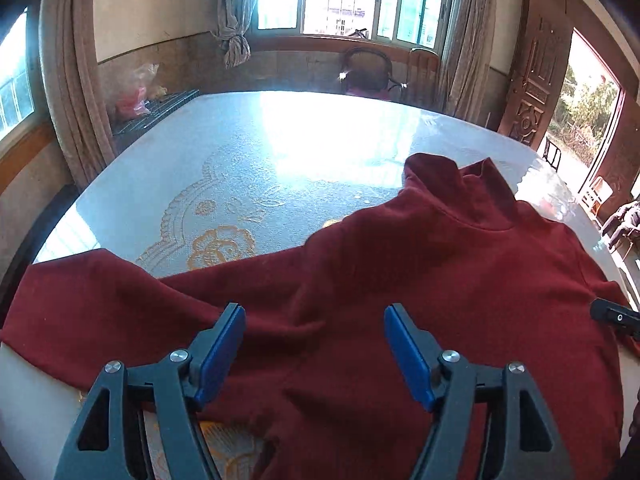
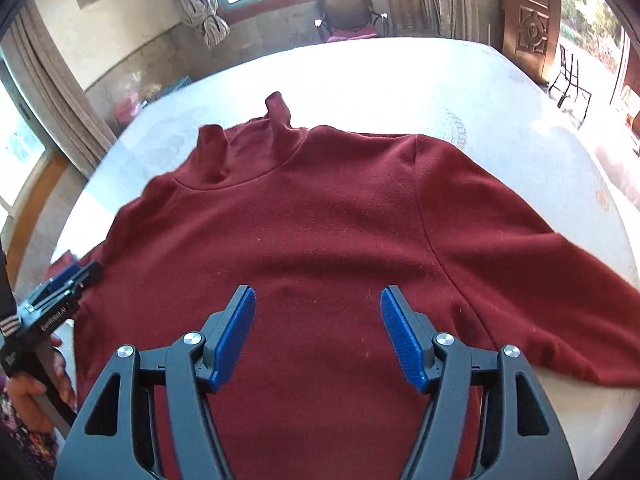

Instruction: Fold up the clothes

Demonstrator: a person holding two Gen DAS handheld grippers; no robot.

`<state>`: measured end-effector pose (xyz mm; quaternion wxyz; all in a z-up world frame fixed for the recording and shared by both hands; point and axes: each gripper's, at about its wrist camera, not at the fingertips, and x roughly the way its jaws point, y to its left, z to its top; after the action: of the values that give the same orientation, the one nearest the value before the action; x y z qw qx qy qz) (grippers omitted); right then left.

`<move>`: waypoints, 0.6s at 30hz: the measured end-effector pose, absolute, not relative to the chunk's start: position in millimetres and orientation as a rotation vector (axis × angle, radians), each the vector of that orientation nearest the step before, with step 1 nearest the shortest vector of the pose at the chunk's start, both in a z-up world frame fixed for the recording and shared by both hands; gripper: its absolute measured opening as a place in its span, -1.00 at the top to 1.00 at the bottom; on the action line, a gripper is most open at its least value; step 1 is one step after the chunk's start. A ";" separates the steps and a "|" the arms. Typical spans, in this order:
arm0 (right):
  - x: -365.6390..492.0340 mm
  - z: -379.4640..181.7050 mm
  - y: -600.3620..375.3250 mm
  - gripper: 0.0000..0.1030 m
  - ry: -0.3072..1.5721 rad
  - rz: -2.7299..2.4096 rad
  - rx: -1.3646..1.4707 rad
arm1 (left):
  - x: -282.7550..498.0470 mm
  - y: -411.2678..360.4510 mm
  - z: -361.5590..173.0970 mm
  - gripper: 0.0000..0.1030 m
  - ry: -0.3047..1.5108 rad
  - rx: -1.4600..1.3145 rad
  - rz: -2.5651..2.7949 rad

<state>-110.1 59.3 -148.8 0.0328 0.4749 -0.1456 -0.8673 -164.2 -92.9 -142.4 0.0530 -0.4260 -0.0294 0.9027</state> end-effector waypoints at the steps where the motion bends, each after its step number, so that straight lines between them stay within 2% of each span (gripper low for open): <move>1: -105.3 -147.9 64.4 -0.34 -0.483 -2.673 1.463 | -159.4 -85.2 -143.1 -0.42 -0.062 -1.301 2.723; 5: -92.1 -144.4 80.0 -0.34 -0.537 -2.712 1.492 | -152.4 -55.1 -159.3 -0.42 0.142 -1.336 2.666; 7: -91.3 -143.1 81.4 -0.28 -0.460 -2.733 1.513 | -149.1 -57.3 -162.6 -0.42 0.141 -1.325 2.661; 9: -99.2 -142.5 82.4 -0.04 -0.408 -2.721 1.504 | -145.8 -60.4 -165.6 -0.44 0.134 -1.313 2.657; 13: -133.0 -137.0 97.1 0.17 -0.321 -2.786 1.522 | -142.2 -62.1 -169.0 -0.46 0.144 -1.302 2.659; 16: -169.9 -147.8 92.6 0.20 -0.308 -2.717 1.594 | -141.9 -61.6 -169.0 -0.52 0.158 -1.306 2.670; 18: -187.4 -157.7 79.0 0.22 -0.204 -2.708 1.624 | -142.7 -63.6 -169.9 -0.53 0.135 -1.310 2.663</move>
<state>-187.4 79.0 -157.7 -0.0112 0.5132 -0.0644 -0.8558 -142.7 -63.6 -169.9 0.0852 -0.4393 0.0453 0.8932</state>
